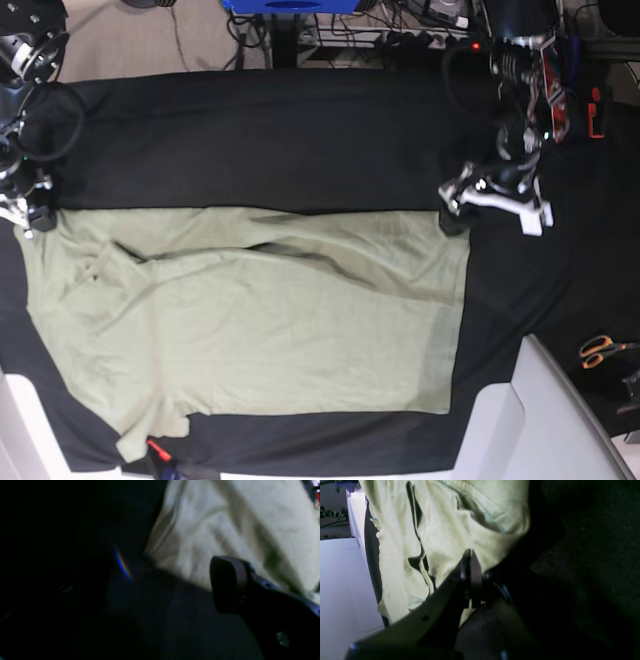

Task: Fold the T-shirt properly
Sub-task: 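Pull the grasped edge back with both grippers, spreading the shirt flat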

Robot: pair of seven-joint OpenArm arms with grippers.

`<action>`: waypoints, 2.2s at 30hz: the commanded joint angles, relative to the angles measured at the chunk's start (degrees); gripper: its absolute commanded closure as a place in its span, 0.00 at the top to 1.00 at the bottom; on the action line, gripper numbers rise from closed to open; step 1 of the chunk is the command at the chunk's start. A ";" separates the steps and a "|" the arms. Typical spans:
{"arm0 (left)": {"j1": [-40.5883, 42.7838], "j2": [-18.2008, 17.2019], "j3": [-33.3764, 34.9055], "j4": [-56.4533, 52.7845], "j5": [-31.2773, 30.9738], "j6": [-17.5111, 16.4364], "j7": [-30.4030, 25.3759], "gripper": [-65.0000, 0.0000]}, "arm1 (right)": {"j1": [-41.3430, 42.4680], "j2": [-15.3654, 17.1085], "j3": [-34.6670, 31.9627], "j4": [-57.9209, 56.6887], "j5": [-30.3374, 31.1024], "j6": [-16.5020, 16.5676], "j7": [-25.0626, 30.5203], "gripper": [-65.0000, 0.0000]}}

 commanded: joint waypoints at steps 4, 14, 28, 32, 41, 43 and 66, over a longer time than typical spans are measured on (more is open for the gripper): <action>-3.43 -0.46 0.31 -3.51 -0.32 -0.20 -0.43 0.95 | 0.33 0.85 -0.19 0.40 -0.76 -0.67 -2.71 0.00; -5.36 1.12 6.11 -5.00 -0.41 -0.20 -0.61 0.95 | 0.33 0.85 -0.19 0.49 -0.76 -0.59 -2.71 0.00; -7.21 1.21 6.64 -9.93 -0.41 -0.20 -6.50 0.41 | 0.33 0.85 -0.19 0.49 -0.76 -0.59 -2.71 0.00; -8.00 1.21 6.64 -11.33 -0.41 -0.20 -6.58 0.00 | 0.33 0.85 -0.19 0.49 -0.76 -0.59 -2.71 0.00; -4.13 0.15 6.20 -3.25 -0.41 -0.20 -6.23 0.00 | -1.60 0.85 -0.19 6.99 -0.76 -0.50 -3.76 0.00; -2.20 -0.55 6.47 -0.61 -0.67 -0.20 -6.23 0.00 | -2.65 0.50 -0.19 10.60 -0.76 -0.50 -5.87 0.00; 12.13 -4.42 6.11 12.93 -0.76 -0.20 -6.23 0.00 | -11.18 -1.08 0.43 26.69 -0.68 -1.20 -12.20 0.00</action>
